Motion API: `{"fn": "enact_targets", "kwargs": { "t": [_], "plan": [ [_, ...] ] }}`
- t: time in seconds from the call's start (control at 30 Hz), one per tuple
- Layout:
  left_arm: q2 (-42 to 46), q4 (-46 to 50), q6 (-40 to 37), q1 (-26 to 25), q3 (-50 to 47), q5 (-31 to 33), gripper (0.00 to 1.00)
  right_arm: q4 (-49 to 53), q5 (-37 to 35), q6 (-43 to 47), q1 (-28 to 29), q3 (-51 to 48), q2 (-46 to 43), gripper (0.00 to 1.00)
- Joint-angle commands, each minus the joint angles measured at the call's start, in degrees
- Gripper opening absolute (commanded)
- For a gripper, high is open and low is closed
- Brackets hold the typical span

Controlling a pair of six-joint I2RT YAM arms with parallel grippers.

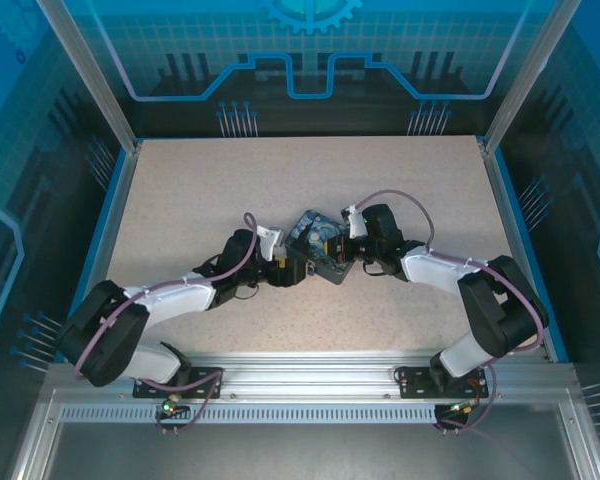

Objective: Unlock the padlock with the key

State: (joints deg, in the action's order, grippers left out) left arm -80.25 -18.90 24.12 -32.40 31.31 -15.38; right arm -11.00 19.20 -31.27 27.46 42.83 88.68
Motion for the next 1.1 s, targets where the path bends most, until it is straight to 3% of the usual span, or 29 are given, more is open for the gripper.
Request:
{"fn": "enact_targets", "kwargs": {
  "t": [0.0, 0.5, 0.83, 1.07],
  "plan": [
    [-2.89, -5.24, 0.16, 0.39, -0.94, -2.23, 0.79, 4.72, -2.76, 2.06, 0.94, 1.19, 0.61, 0.00],
    [-14.77, -12.74, -2.18, -2.23, 1.53, -1.63, 0.72, 6.70, -3.64, 2.61, 1.63, 1.01, 1.50, 0.00],
    [-18.21, -15.18, -2.31, -2.94, 2.53, -0.65, 0.71, 6.57, -3.10, 2.79, 1.89, 1.16, 1.82, 0.00],
    [-20.53, -19.01, -2.55, -3.72, 2.61, -0.77, 0.65, 6.32, -2.54, 2.70, 2.10, 1.42, 2.46, 0.00]
  ]
}}
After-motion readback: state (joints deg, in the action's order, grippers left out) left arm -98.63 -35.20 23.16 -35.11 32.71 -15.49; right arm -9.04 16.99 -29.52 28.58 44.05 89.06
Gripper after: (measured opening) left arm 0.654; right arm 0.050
